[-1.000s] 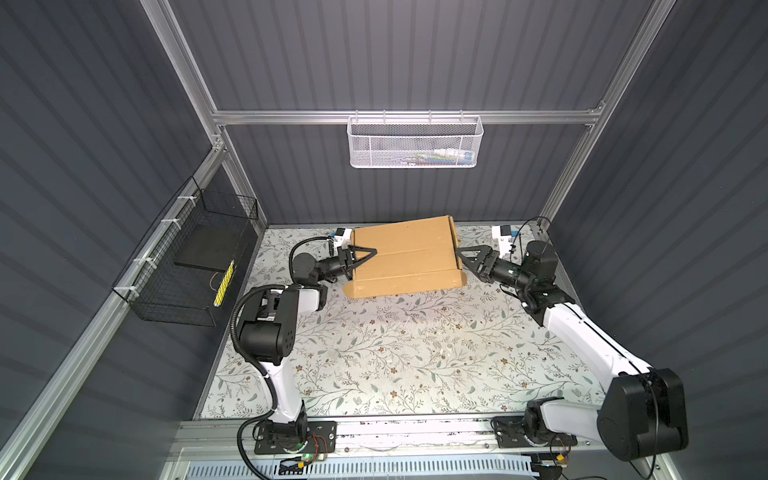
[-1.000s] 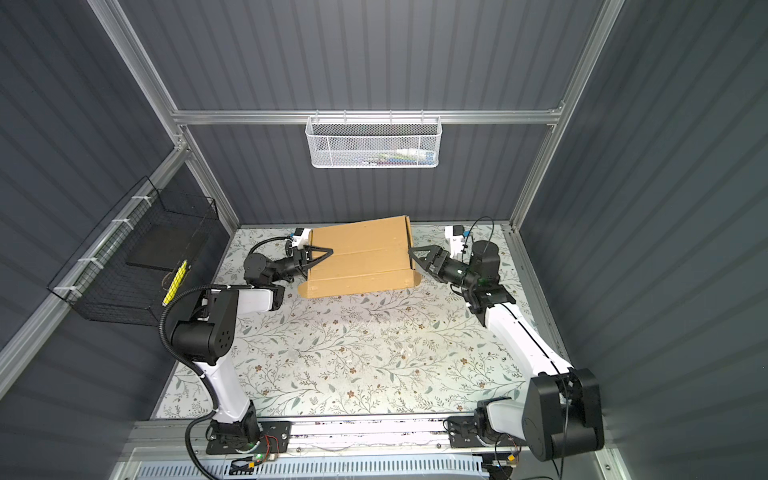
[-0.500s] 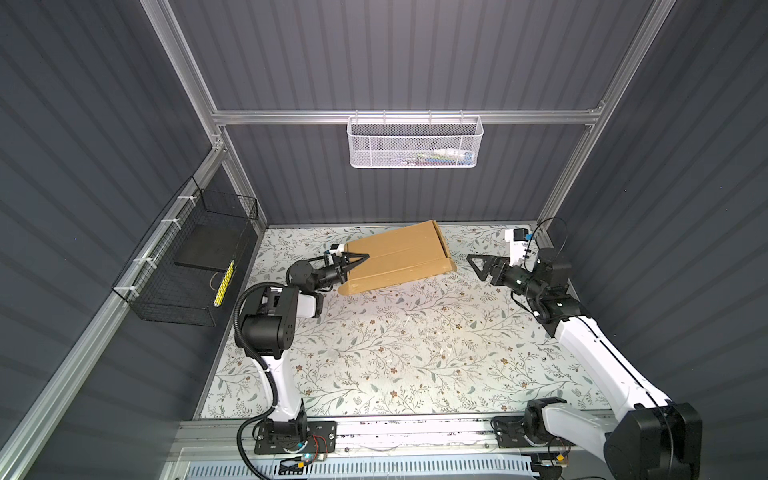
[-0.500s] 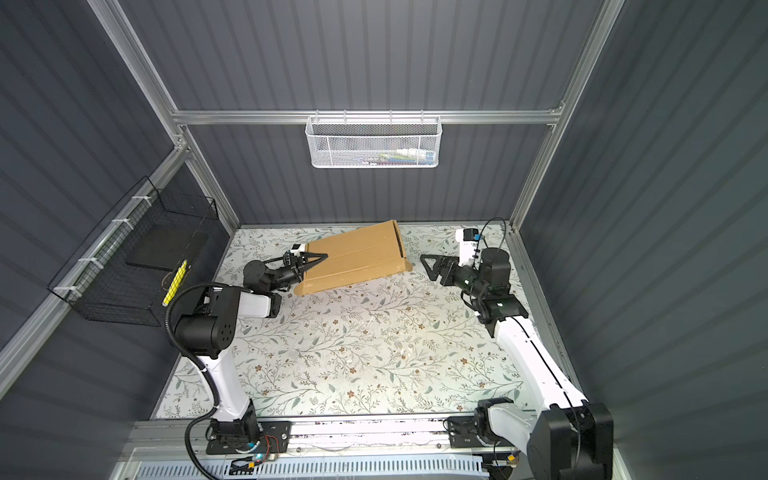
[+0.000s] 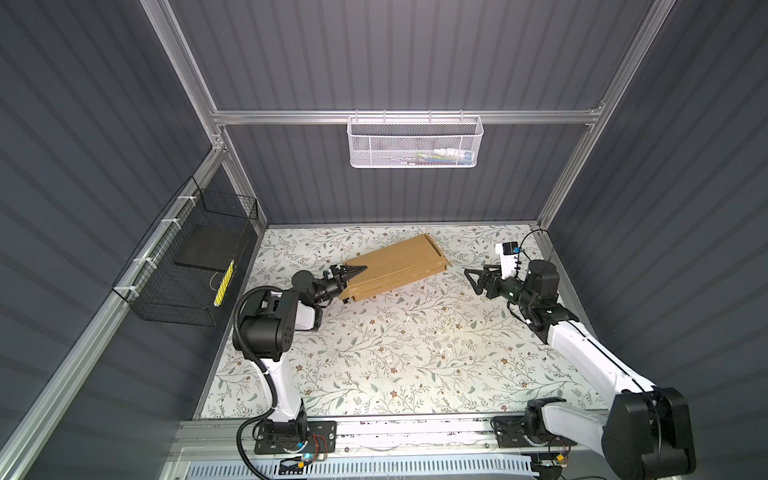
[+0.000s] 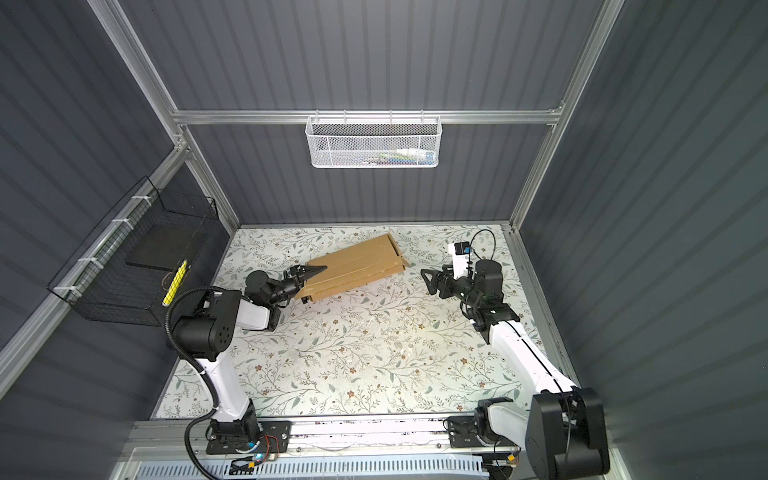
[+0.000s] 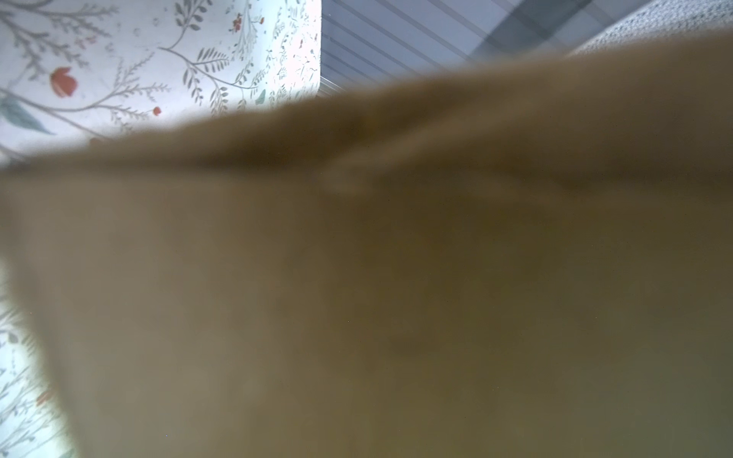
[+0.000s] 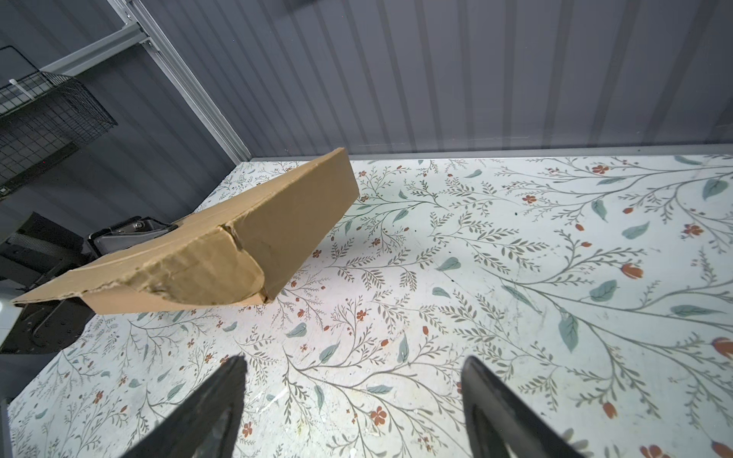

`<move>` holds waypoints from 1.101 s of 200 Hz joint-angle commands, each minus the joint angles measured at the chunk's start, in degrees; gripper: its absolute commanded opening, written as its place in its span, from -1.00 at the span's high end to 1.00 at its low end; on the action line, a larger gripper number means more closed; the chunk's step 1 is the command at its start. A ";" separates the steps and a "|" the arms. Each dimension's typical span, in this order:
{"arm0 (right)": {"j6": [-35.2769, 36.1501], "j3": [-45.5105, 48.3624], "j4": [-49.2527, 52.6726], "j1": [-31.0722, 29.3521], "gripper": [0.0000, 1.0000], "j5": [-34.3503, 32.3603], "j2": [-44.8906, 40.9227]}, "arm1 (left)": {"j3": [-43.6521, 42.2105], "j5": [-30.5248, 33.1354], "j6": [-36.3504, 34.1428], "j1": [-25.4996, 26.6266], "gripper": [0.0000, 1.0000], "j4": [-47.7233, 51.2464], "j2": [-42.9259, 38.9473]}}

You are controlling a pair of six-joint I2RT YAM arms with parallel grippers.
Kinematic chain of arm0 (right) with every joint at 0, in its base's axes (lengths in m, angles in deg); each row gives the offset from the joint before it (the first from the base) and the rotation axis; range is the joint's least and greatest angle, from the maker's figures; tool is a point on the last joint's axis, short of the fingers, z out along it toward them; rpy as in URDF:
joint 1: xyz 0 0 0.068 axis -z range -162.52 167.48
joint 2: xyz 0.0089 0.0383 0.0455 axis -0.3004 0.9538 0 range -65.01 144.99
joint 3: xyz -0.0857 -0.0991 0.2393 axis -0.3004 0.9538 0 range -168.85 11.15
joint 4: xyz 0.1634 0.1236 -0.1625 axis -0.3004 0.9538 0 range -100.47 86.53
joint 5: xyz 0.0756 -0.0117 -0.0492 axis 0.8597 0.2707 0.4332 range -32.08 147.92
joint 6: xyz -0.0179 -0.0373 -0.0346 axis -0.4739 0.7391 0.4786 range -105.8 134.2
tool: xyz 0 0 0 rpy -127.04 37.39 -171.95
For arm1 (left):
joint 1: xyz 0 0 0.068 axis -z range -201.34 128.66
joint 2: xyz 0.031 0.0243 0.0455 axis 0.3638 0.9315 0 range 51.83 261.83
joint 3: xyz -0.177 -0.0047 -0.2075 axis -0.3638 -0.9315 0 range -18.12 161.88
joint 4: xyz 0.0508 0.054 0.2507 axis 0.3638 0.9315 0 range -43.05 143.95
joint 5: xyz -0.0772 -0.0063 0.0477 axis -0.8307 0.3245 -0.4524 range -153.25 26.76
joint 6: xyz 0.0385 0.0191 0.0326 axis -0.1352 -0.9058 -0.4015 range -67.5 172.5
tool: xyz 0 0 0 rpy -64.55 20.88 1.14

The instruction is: Fold the paper box

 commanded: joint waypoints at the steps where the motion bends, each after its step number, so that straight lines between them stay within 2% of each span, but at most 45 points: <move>1: 3.99 0.62 -1.49 0.02 -0.69 -0.66 0.23 | -0.25 0.17 0.42 -0.25 0.09 7.55 -4.00; 50: 9.65 3.94 -4.30 -1.82 -0.67 0.65 1.95 | 1.19 -1.19 -3.66 -0.25 0.14 23.12 -8.34; 91: 13.87 5.57 -6.62 -3.03 -0.66 5.24 2.76 | 2.68 -3.17 -6.84 -0.38 0.13 34.67 -11.15; 129: 18.53 6.28 -7.35 -4.36 -0.68 7.88 3.58 | 1.19 -3.66 -4.39 -0.77 0.16 34.00 -11.06; 163: 20.93 5.76 -7.32 -5.24 -0.68 8.66 5.09 | 3.04 -3.95 -5.28 -0.95 0.20 35.29 -10.96; 189: 22.52 5.43 -7.88 -5.87 -0.69 8.45 5.68 | 4.08 -3.71 -8.05 -0.95 0.21 39.38 -11.95; 220: 24.44 3.46 -5.85 -6.44 -0.69 8.18 6.88 | 5.15 -3.56 -13.92 -1.04 0.22 49.01 -14.21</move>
